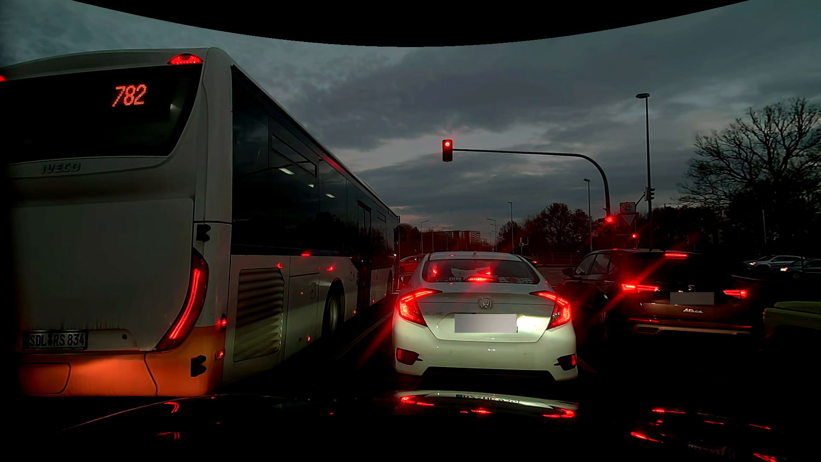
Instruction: Follow the waypoints while adhering to traffic rules and regulations
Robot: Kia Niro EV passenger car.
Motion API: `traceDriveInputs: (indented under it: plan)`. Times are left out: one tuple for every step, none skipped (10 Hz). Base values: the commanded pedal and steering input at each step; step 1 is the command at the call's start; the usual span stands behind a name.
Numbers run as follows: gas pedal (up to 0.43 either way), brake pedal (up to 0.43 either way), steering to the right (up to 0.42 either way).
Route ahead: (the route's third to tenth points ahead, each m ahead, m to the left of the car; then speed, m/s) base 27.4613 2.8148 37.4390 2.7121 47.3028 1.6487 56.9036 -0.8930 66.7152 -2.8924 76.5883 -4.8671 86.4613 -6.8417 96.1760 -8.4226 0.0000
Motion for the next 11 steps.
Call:
traceDriveInputs:
  plan:
    - [0.0,0.366,0.014]
    - [0.0,0.36,0.013]
    - [0.0,0.366,0.013]
    - [0.0,0.366,0.013]
    - [0.0,0.366,0.013]
    - [0.0,0.366,0.013]
    - [0.0,0.366,0.014]
    - [0.0,0.366,0.013]
    - [0.0,0.366,0.013]
    - [0.0,0.366,0.014]
    - [0.0,0.366,0.013]
